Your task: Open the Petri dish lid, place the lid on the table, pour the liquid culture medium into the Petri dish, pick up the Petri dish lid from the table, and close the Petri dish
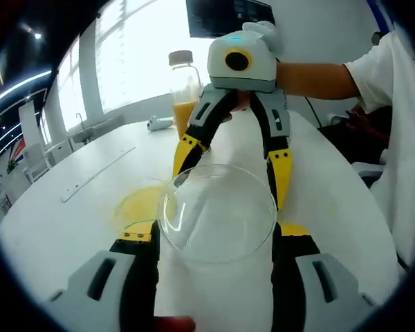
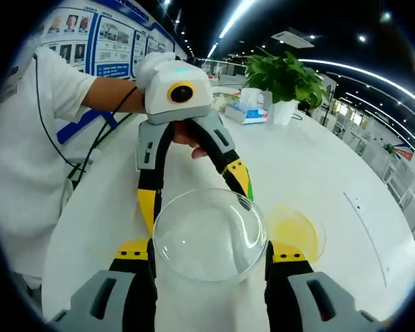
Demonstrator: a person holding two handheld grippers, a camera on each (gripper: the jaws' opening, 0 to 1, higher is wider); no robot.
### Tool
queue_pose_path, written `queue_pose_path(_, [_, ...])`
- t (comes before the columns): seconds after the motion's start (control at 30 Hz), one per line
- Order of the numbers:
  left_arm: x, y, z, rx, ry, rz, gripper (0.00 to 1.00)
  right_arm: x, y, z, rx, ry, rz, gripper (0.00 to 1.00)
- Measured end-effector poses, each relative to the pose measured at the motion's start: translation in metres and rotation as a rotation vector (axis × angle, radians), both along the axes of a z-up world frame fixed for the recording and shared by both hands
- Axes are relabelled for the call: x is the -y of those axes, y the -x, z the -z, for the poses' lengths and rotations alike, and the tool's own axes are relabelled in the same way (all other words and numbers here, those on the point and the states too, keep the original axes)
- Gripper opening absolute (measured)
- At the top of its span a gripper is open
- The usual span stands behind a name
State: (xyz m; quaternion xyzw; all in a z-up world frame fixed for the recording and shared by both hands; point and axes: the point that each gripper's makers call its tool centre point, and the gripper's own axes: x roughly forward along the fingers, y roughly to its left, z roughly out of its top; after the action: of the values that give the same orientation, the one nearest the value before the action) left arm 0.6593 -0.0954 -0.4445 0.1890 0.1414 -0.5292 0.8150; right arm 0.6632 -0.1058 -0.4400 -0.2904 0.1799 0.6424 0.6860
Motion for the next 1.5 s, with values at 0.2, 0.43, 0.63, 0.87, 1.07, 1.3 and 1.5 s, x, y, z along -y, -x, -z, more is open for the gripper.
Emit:
queue_pose_path(0.2, [-0.003,-0.014,-0.007,0.03,-0.028,0.003,0.57,-0.003,-0.01,-0.006,0.028,0.02,0.011,0.58])
queue_pose_path(0.43, [-0.003,-0.03,-0.009,0.064,-0.059,0.009,0.57,-0.004,-0.028,-0.007,0.059,0.049,0.028,0.58])
queue_pose_path(0.63, [-0.006,-0.047,-0.011,0.125,-0.093,0.003,0.57,-0.005,-0.042,-0.01,0.134,0.092,0.041,0.58])
queue_pose_path(0.87, [-0.005,-0.071,-0.008,0.153,-0.143,-0.015,0.57,-0.005,-0.066,-0.005,0.163,0.159,0.058,0.58])
queue_pose_path(1.07, [-0.006,-0.085,-0.007,0.171,-0.166,-0.018,0.57,-0.006,-0.077,-0.005,0.186,0.19,0.074,0.58])
queue_pose_path(1.3, [-0.005,-0.093,0.0,0.154,-0.188,-0.017,0.57,-0.003,-0.089,0.001,0.176,0.244,0.094,0.58])
queue_pose_path(1.5, [-0.006,-0.097,0.006,0.142,-0.205,-0.016,0.58,-0.003,-0.098,0.008,0.159,0.253,0.097,0.58])
